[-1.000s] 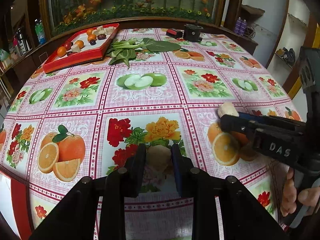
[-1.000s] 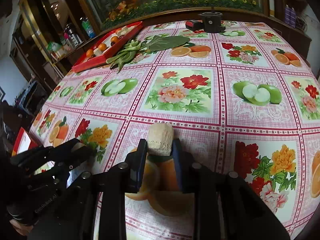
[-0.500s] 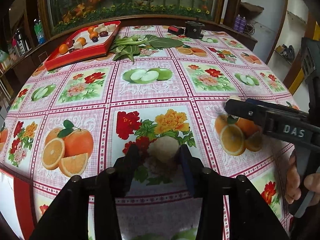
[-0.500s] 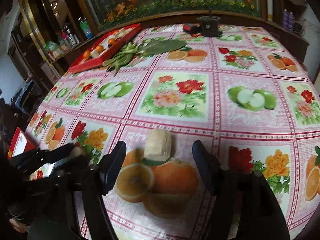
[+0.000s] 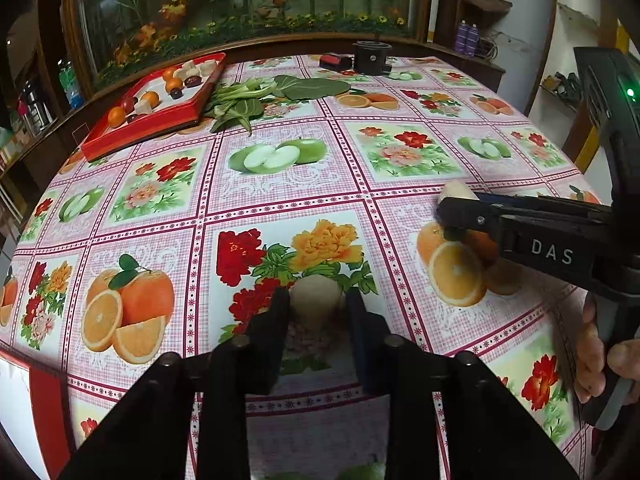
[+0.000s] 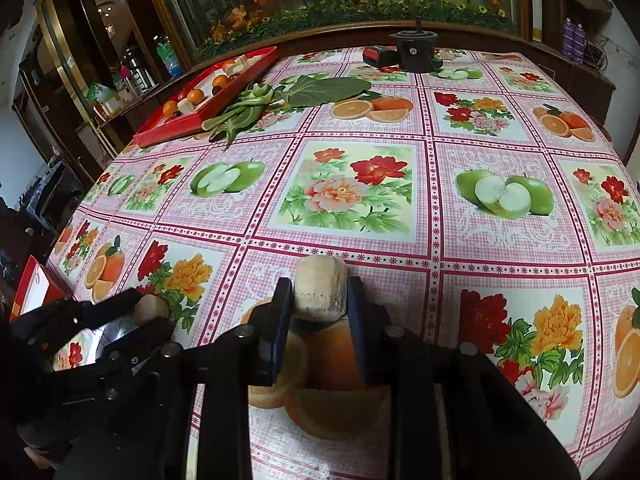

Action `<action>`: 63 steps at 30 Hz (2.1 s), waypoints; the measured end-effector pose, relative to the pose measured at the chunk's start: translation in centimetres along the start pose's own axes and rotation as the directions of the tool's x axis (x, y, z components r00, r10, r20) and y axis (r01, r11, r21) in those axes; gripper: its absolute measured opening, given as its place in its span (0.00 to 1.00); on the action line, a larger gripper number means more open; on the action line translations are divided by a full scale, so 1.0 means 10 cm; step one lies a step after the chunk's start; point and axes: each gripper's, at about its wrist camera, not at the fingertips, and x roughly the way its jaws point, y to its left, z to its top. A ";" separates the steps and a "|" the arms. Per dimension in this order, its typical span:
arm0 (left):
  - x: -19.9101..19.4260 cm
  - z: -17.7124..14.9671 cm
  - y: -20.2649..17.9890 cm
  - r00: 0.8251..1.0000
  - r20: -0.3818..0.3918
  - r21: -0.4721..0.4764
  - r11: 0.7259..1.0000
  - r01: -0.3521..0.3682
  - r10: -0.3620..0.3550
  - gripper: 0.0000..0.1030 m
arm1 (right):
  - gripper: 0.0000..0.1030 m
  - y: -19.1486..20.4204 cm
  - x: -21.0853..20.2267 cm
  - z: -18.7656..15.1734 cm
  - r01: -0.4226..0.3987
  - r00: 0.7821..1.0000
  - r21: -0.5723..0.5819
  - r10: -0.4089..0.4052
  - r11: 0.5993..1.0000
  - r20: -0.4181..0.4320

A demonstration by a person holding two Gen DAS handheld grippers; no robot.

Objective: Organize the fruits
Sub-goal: 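Grasp a beige cube with the right gripper while the left gripper grasps a beige round piece, then carry both beige pieces over the white tray and open both grippers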

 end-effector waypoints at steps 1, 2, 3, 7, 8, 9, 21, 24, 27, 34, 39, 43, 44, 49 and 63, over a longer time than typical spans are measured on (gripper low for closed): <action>-0.01 -0.01 -0.01 1.000 0.000 -0.002 1.000 -0.004 0.004 0.23 | 0.28 0.00 0.00 0.00 0.001 1.000 -0.001 -0.001 1.000 0.000; -0.01 -0.01 -0.01 1.000 0.000 -0.006 1.000 -0.006 0.006 0.23 | 0.28 0.00 0.00 0.00 0.003 1.000 -0.003 -0.003 1.000 0.001; -0.01 -0.01 -0.01 1.000 -0.001 -0.011 1.000 -0.007 0.007 0.23 | 0.28 0.00 0.00 0.00 0.005 1.000 -0.005 -0.005 1.000 0.002; -0.07 -0.05 0.01 1.000 -0.010 -0.039 0.999 -0.020 0.019 0.23 | 0.28 0.04 0.00 -0.02 0.014 1.000 -0.021 -0.014 1.000 0.007; -0.08 -0.06 0.01 1.000 -0.010 -0.040 0.999 -0.023 0.022 0.23 | 0.28 0.04 -0.01 -0.02 0.015 1.000 -0.024 -0.015 1.000 0.008; -0.11 -0.08 0.01 1.000 -0.009 -0.041 0.999 -0.030 0.030 0.23 | 0.28 0.05 -0.01 -0.03 0.015 1.000 -0.025 -0.015 1.000 0.009; -0.67 -0.34 0.10 0.990 0.065 -0.043 0.991 -0.123 0.126 0.23 | 0.28 0.19 -0.22 -0.27 -0.014 1.000 0.026 0.014 1.000 -0.003; -0.89 -0.41 0.15 0.983 0.100 -0.052 0.988 -0.146 0.151 0.23 | 0.28 0.30 -0.44 -0.38 -0.033 0.999 0.021 0.032 0.999 0.043; -1.10 -0.48 0.21 0.976 0.137 -0.064 0.984 -0.164 0.171 0.23 | 0.28 0.43 -0.59 -0.52 -0.082 0.995 0.026 0.080 0.996 0.061; -1.48 -0.63 0.36 0.954 0.200 -0.092 0.974 -0.209 0.224 0.23 | 0.28 0.81 -0.79 -0.73 -0.131 0.989 -0.006 0.131 0.991 0.072; -1.69 -0.75 0.55 0.940 0.230 -0.133 0.965 -0.224 0.250 0.23 | 0.28 1.18 -0.93 -0.75 -0.150 0.985 -0.073 0.156 0.986 0.079; -1.84 -0.85 0.70 0.932 0.248 -0.161 0.960 -0.229 0.264 0.23 | 0.28 1.52 -1.03 -0.79 -0.163 0.981 -0.129 0.175 0.978 0.085; -1.89 -0.89 0.76 0.928 0.255 -0.172 0.957 -0.234 0.273 0.23 | 0.28 1.57 -1.04 -0.80 -0.167 0.980 -0.138 0.180 0.976 0.084; -2.07 -1.04 1.04 0.912 0.266 -0.228 0.940 -0.255 0.313 0.23 | 0.28 2.04 -1.09 -0.87 -0.191 0.974 -0.209 0.211 0.959 0.081; -2.24 -1.42 1.88 0.857 0.204 -0.331 0.857 -0.394 0.473 0.23 | 0.28 3.22 -0.91 -1.06 -0.286 0.951 -0.322 0.309 0.902 0.021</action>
